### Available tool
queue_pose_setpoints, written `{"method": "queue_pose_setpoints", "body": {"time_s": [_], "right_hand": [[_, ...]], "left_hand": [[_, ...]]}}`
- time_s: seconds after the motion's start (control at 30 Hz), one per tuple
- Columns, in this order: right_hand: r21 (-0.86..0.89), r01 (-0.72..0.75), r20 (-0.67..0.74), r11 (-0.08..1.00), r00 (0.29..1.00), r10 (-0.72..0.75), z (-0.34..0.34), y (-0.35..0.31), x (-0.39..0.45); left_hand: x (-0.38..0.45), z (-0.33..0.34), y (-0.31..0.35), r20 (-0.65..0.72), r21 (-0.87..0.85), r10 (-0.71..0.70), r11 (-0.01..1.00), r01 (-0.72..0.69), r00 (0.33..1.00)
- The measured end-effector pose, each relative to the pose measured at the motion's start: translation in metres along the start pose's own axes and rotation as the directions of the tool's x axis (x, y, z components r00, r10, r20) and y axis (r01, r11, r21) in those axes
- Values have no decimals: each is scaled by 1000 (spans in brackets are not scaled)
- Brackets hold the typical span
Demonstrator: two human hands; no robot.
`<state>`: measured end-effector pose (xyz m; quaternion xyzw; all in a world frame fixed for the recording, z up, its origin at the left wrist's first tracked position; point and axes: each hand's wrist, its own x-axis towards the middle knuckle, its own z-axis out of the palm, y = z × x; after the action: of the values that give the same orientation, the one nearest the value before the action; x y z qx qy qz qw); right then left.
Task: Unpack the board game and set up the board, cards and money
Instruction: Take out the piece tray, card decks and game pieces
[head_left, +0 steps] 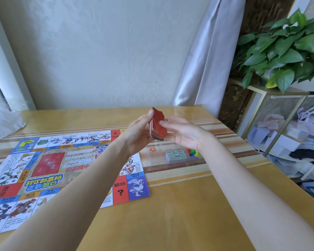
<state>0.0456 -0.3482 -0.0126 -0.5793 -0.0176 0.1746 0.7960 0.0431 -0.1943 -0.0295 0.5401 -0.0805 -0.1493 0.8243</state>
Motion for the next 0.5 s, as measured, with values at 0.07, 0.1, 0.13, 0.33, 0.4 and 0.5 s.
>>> {"method": "queue_pose_setpoints", "body": {"time_s": [0.07, 0.1, 0.13, 0.33, 0.4, 0.5], "right_hand": [[-207, 17, -77, 978, 996, -34, 6, -3, -2], [-370, 32, -101, 928, 992, -75, 10, -6, -3], [-534, 63, -111, 843, 983, -144, 14, -8, -4], [-935, 254, 218, 245, 962, -167, 33, -7, -10], [-958, 259, 241, 125, 961, -137, 33, -4, -8], [-945, 270, 246, 182, 959, -141, 33, -2, -7]], "left_hand": [[1, -4, -1, -44, -29, -18, 999, 17, 999], [2, -7, -2, -76, -50, -30, 998, 26, 997], [2, -9, -4, -104, -76, -39, 997, 31, 994], [-4, -17, -6, -142, -102, -79, 993, 65, 987], [-7, -16, -5, -133, -78, -127, 990, 118, 983], [-13, -19, -6, -79, -14, -200, 980, 199, 977]]}}
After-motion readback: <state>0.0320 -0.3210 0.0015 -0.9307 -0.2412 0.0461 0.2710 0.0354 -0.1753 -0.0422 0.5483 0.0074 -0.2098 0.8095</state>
